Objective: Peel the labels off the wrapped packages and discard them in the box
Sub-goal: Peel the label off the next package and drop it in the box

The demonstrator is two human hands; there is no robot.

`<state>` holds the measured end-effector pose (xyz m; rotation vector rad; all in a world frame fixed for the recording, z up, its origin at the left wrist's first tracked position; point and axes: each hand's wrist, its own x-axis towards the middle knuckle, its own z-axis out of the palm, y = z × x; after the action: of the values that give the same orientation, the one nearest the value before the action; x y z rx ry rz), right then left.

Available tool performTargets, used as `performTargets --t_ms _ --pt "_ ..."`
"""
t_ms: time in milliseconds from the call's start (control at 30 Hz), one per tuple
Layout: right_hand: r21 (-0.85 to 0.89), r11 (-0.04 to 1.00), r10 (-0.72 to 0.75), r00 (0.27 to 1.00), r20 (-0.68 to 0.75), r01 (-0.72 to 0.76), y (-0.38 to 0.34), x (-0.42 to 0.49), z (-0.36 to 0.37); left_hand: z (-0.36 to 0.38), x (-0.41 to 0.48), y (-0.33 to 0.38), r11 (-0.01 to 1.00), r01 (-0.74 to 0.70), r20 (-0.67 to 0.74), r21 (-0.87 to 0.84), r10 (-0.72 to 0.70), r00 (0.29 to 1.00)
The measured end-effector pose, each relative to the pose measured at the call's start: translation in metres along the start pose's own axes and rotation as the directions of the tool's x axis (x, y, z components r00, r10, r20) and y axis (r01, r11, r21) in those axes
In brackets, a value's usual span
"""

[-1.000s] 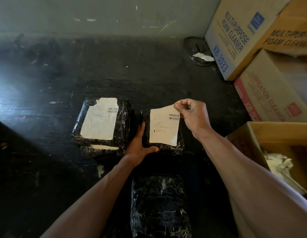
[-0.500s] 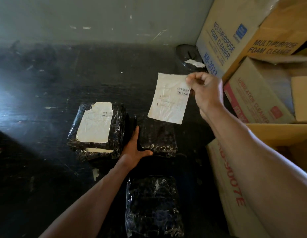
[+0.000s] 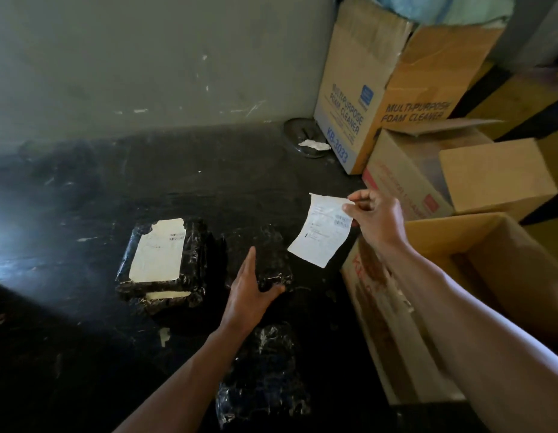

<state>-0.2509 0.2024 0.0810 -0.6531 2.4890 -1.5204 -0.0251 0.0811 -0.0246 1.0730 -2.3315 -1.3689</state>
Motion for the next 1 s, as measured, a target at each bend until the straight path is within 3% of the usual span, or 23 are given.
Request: performTargets --t_ms 267,433,667,1000 --pt "-0.123 0.988 0.066 0.968 -0.244 -0.098 0.047 -0.036 -0.142 0.086 -0.044 0.111 0.958 -0.273 0.204 0.090 0.250 0.946" --pt "-0.173 0.968 0.117 0.939 -0.324 -0.181 0.078 -0.063 -0.187 0.137 -0.073 0.149 0.820 -0.503 0.359 0.273 0.398 0.844" --pt "-0.186 0.949 0.206 0.947 -0.245 -0.255 0.106 -0.095 -0.193 0.152 -0.083 0.141 0.710 -0.549 0.351 0.441 0.426 0.833" --pt "-0.198 0.948 0.212 0.960 -0.182 -0.247 0.113 -0.118 -0.194 0.154 -0.080 0.137 0.704 -0.553 0.347 0.446 0.433 0.832"
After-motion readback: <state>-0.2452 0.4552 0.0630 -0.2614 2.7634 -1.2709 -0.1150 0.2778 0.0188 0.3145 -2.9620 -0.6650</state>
